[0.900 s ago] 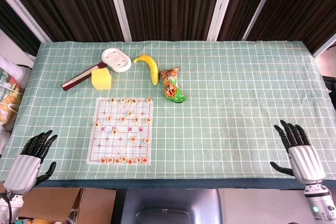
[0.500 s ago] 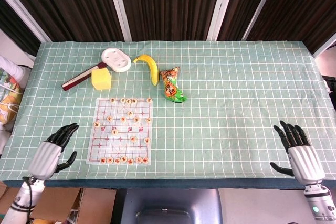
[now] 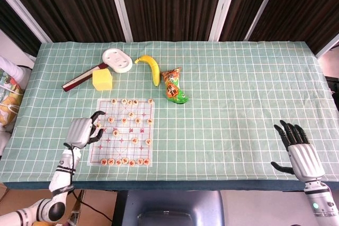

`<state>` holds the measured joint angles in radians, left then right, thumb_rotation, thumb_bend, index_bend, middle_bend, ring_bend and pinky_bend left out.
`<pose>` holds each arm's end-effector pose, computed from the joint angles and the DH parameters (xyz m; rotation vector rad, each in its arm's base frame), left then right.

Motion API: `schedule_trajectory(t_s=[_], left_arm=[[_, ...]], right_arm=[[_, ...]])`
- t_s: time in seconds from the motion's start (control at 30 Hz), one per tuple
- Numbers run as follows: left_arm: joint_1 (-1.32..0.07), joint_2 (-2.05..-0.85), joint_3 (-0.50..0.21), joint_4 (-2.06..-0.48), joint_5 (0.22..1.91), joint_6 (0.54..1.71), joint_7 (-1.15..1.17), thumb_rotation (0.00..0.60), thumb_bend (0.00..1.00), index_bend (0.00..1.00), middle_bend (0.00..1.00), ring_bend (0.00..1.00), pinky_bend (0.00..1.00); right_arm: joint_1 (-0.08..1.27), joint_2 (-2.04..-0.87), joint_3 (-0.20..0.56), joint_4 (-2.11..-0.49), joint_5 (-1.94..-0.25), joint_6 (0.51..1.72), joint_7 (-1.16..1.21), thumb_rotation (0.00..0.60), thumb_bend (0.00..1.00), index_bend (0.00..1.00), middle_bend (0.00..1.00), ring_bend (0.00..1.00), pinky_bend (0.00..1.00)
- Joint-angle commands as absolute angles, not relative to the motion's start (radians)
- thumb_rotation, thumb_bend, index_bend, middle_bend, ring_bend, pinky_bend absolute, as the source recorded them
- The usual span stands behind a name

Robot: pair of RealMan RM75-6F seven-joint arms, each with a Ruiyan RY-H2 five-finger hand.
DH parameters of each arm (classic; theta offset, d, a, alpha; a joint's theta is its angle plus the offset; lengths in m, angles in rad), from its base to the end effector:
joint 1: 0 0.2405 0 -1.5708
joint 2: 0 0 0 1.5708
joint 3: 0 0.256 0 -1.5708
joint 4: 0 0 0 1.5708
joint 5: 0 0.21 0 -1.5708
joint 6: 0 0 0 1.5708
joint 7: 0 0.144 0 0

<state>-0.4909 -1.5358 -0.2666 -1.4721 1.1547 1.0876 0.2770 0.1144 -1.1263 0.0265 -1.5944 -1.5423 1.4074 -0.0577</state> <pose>-0.2154 0.3235 0.0222 -1.5260 -1.0656 -0.9611 -0.3095 -0.1847 0.1427 1.5163 -0.8857 0.8345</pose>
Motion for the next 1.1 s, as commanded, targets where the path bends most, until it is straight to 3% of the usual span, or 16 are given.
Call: schedule_trajectory(t_s=[0.03,0.53,1.1], left_arm=[[-0.574,-1.635,-0.318,-1.370,1.029,1.047,0.409,0.600,0.40,0.32,1.00,1.00,1.00],[-0.672,-1.778,-0.317,-1.137,0.875,1.008,0.534,0.600,0.37,0.34,1.00,1.00,1.00],[-0.697,-1.820,-0.297,-1.080,0.862,1.018,0.547,0.600,0.36,0.39,1.00,1.00,1.00]], right_arm=[[0.120,-1.119,0.031,-1.595,-1.529,1.396,-0.040,0.600,0.18,0.00,0.00,0.00,0.00],[0.117,-1.115,0.038,-1.593,-1.516,1.408,-0.027,0.600,0.18,0.00,0.00,0.00,0.00],[0.118,-1.116,0.035,-1.599,-1.513,1.403,-0.040,0.600,0.17,0.00,0.00,0.00,0.00]])
